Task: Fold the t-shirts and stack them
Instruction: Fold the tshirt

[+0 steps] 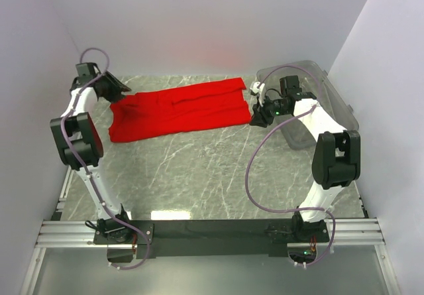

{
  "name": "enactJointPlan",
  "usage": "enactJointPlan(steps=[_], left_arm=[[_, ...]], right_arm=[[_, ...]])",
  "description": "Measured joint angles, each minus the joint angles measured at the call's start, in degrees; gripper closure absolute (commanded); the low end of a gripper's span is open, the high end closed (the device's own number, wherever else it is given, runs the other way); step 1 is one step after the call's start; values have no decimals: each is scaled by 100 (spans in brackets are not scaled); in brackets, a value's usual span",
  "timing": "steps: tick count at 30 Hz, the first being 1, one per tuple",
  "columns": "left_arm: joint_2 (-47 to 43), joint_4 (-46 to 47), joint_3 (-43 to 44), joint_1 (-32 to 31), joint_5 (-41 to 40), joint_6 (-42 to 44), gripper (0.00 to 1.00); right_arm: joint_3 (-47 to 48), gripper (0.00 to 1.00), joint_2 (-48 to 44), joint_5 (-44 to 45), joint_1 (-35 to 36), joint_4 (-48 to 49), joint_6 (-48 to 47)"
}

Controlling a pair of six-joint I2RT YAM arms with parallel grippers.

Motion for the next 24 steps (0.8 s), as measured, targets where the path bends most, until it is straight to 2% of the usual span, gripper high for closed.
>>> enactJointPlan(steps=[4, 13, 24], left_arm=[[280, -345, -20, -247, -299, 223, 57], [1023, -728, 741, -658, -1174, 730, 56], [1139, -824, 922, -826, -2260, 1259, 55]], right_arm=[[0, 60, 0, -22, 0, -48, 0], [0, 60, 0, -37, 0, -55, 0], [0, 60, 0, -37, 0, -68, 2]])
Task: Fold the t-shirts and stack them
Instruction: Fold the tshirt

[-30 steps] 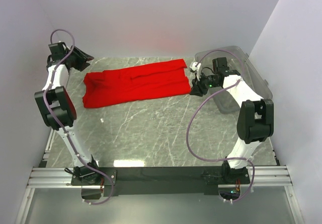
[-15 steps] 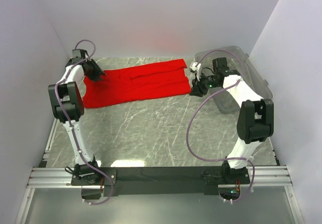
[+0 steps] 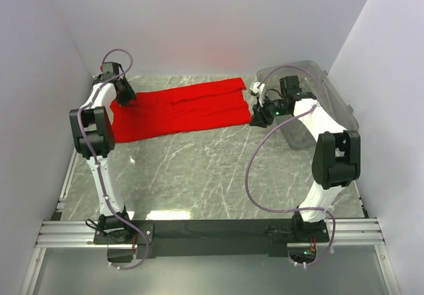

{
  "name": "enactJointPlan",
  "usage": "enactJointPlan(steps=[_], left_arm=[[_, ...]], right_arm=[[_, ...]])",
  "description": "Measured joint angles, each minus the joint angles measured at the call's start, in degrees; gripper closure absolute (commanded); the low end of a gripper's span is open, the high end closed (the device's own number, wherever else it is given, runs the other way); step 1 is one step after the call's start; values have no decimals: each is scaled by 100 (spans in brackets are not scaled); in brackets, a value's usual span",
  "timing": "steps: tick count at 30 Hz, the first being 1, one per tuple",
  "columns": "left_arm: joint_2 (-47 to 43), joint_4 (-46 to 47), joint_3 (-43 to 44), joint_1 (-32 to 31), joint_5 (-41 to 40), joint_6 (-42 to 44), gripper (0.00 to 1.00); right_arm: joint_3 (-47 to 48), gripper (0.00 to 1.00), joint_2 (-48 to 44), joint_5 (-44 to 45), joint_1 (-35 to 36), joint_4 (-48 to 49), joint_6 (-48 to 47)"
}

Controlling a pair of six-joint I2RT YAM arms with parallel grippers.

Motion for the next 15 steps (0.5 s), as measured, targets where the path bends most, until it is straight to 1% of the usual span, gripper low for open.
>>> enactJointPlan(steps=[6, 11, 15], left_arm=[[188, -26, 151, -37, -149, 240, 55], [330, -44, 151, -122, -179, 426, 52], [345, -44, 157, -201, -356, 566, 52]], right_arm=[[0, 60, 0, 0, 0, -4, 0], [0, 60, 0, 0, 0, -7, 0], [0, 60, 0, 0, 0, -4, 2]])
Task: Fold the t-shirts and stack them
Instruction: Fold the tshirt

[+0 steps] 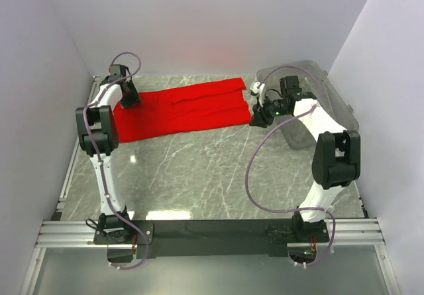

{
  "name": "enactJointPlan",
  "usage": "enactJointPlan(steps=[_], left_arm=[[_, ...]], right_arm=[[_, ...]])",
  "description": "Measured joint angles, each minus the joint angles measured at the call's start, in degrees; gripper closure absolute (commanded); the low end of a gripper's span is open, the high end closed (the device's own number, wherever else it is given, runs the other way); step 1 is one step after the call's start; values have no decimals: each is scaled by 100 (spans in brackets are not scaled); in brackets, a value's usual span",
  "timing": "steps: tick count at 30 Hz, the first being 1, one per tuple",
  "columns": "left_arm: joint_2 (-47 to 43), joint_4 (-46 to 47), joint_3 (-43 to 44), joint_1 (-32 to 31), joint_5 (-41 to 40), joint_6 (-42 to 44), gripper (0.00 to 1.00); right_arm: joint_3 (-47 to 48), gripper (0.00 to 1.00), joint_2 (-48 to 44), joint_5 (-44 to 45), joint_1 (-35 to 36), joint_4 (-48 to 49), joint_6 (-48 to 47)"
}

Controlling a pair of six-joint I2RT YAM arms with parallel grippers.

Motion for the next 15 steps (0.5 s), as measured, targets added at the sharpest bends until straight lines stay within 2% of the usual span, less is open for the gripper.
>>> enactJointPlan(steps=[7, 15], left_arm=[[31, -66, 92, -173, -551, 275, 55], [90, -129, 151, -348, -1047, 592, 80]], right_arm=[[0, 60, 0, 0, 0, 0, 0], [0, 60, 0, 0, 0, 0, 0]])
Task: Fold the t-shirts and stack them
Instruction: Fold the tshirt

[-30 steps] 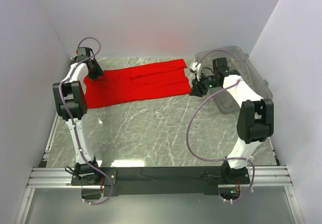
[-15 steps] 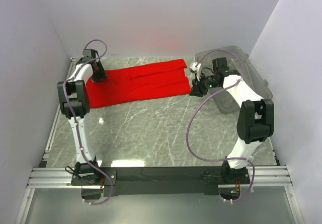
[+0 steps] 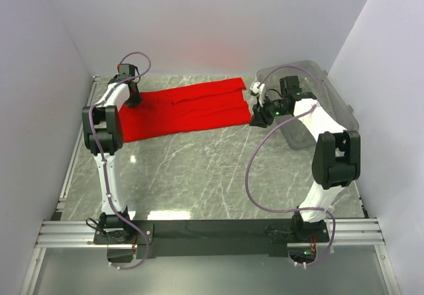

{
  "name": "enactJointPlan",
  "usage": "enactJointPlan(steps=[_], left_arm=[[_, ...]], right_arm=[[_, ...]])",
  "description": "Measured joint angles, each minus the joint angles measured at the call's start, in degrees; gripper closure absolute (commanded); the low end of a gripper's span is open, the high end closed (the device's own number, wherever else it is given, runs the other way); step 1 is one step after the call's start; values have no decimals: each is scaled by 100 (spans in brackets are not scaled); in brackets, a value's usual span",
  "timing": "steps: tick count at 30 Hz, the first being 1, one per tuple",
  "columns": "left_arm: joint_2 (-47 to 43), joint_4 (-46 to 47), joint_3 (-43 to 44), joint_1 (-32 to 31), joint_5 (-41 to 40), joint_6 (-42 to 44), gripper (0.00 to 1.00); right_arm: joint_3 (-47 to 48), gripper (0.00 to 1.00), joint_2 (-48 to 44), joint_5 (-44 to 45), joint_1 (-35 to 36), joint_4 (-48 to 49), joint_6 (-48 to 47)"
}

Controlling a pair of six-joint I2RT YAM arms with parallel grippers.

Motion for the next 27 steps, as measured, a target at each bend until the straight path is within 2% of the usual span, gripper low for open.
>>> enactJointPlan(steps=[2, 5, 27], left_arm=[[4, 2, 0, -13, -55, 37, 86], [4, 20, 0, -17, -83, 90, 89], [4, 267, 442, -17, -850, 315, 89]], right_arm=[[0, 60, 0, 2, 0, 0, 0], [0, 60, 0, 0, 0, -2, 0], [0, 60, 0, 0, 0, -52, -24]])
